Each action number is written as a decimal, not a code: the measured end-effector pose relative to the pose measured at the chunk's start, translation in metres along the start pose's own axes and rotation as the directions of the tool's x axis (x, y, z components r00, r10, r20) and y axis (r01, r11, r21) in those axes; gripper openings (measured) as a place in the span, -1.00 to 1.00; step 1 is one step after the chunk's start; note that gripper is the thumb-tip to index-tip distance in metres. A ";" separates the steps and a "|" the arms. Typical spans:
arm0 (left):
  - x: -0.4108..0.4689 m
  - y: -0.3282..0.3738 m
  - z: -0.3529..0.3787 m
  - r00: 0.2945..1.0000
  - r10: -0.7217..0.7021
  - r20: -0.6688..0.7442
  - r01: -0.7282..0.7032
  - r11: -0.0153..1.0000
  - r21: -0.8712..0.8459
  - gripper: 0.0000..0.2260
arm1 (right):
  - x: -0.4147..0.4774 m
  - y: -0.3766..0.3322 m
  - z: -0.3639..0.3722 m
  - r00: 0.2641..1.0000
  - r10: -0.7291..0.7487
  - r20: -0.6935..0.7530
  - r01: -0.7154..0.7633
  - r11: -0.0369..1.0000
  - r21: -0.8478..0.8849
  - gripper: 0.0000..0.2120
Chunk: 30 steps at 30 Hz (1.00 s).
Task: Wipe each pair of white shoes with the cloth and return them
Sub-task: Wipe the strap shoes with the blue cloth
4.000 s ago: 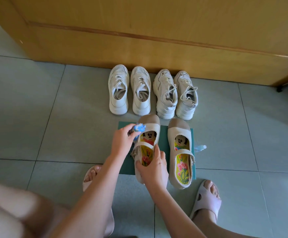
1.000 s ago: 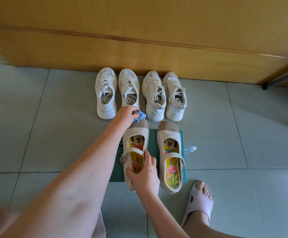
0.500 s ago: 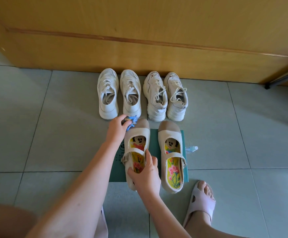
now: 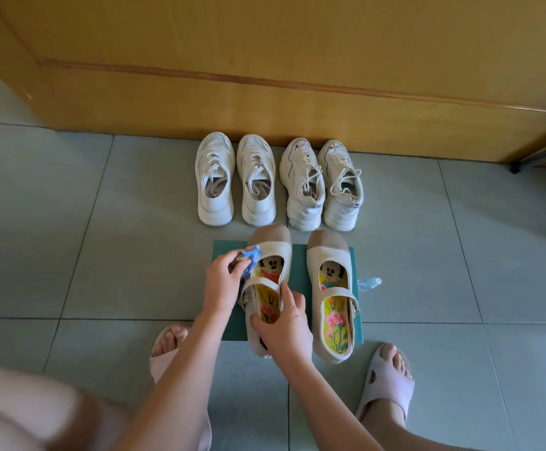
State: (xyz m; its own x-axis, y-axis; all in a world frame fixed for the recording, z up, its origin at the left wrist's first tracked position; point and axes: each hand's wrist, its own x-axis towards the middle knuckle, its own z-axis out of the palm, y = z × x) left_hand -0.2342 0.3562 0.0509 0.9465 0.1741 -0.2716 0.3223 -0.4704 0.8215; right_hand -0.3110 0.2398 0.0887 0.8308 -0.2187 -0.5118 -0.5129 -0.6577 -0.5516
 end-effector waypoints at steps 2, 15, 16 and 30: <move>-0.006 -0.006 -0.002 0.999 -0.049 0.006 0.049 0.998 -0.031 -0.77 | 0.000 0.000 -0.002 1.000 -0.009 0.005 0.009 1.000 -0.005 -0.19; -0.041 -0.020 -0.024 0.971 -0.239 0.016 0.239 0.960 -0.146 -0.77 | 0.000 -0.001 -0.008 0.996 -0.022 0.083 0.019 0.999 0.030 -0.13; -0.045 -0.019 -0.027 0.960 -0.269 -0.077 0.253 0.952 -0.171 -0.77 | 0.000 -0.001 -0.010 0.995 -0.023 0.101 0.019 0.999 0.041 -0.12; -0.119 -0.012 -0.006 0.962 -0.269 0.049 0.272 0.925 -0.265 -0.91 | -0.004 -0.003 -0.024 0.981 -0.067 0.183 0.030 0.979 0.201 -0.15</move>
State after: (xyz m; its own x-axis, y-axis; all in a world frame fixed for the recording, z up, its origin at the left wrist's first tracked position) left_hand -0.3507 0.3464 0.0763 0.8245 0.2517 -0.5068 0.5517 -0.1587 0.8188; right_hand -0.3079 0.2249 0.1082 0.8099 -0.0387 -0.5853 -0.5211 -0.5057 -0.6876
